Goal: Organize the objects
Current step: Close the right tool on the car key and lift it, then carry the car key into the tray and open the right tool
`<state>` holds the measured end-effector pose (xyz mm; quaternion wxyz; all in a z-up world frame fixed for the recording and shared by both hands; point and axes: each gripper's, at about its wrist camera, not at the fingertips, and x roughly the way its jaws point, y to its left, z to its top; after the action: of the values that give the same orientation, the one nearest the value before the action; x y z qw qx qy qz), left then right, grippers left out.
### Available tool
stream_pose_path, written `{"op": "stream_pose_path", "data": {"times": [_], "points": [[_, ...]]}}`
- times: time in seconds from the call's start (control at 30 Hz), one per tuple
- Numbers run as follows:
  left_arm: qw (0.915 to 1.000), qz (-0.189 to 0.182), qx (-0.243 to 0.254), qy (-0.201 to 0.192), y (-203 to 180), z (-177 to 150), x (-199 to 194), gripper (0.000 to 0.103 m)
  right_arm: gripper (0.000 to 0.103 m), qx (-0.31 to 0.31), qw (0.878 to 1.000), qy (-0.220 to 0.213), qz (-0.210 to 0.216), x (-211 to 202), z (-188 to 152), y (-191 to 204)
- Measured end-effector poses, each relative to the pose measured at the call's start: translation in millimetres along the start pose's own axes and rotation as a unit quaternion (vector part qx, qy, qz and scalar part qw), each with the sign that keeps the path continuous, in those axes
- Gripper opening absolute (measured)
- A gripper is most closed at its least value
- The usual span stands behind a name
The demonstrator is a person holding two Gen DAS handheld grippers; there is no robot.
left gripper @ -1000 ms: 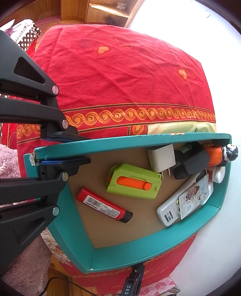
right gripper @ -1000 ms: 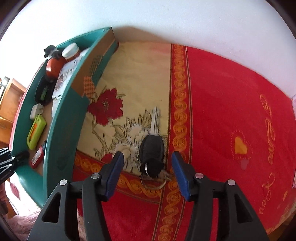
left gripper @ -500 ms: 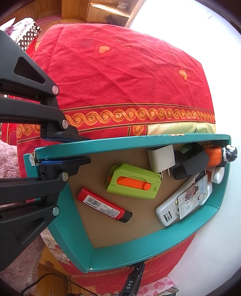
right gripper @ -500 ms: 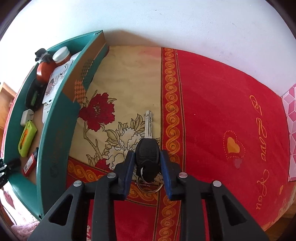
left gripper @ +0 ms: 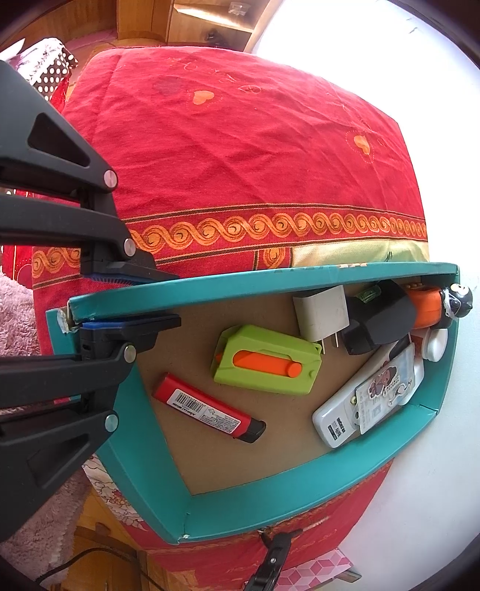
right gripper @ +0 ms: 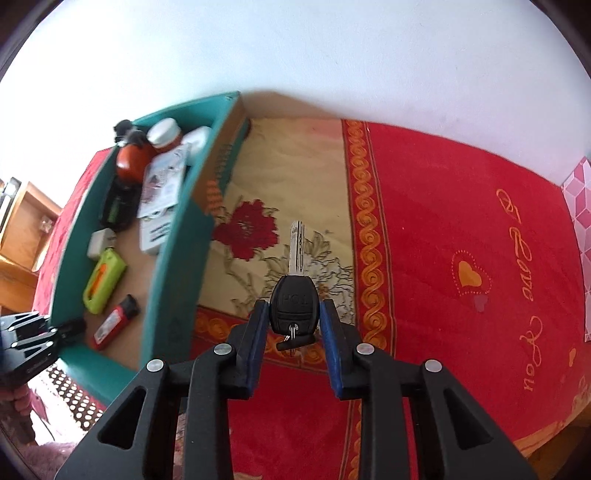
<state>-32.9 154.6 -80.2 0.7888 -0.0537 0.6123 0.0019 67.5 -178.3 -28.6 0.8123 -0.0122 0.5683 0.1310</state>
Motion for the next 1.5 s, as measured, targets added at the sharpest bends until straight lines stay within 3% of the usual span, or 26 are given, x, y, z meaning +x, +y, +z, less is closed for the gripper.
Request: {"op": "stream_pose_path", "data": {"times": [0.3,0.5,0.67,0.87,1.07,1.5], "points": [[1.0,-0.003,-0.004,-0.002,3,-1,0,0.012,0.029,-0.018,0.999,-0.03,0.025,-42,6,13],[1.0,-0.003,-0.004,-0.002,3,-1,0,0.012,0.029,-0.045,0.994,-0.056,0.083,-71,16,49],[1.0,-0.003,-0.008,-0.004,3,-1,0,0.012,0.029,-0.084,0.988,-0.052,0.117,-66,22,84],[0.9999,-0.004,-0.009,-0.004,4,-1,0,0.012,0.029,-0.136,0.986,-0.023,0.091,-36,16,116],[0.9999,-0.004,-0.009,-0.004,4,-1,-1,0.012,0.029,-0.149,0.986,0.031,0.071,1,12,119],[1.0,-0.005,-0.006,-0.004,4,-1,-1,0.012,0.029,-0.192,0.979,0.064,-0.002,40,15,134]]}}
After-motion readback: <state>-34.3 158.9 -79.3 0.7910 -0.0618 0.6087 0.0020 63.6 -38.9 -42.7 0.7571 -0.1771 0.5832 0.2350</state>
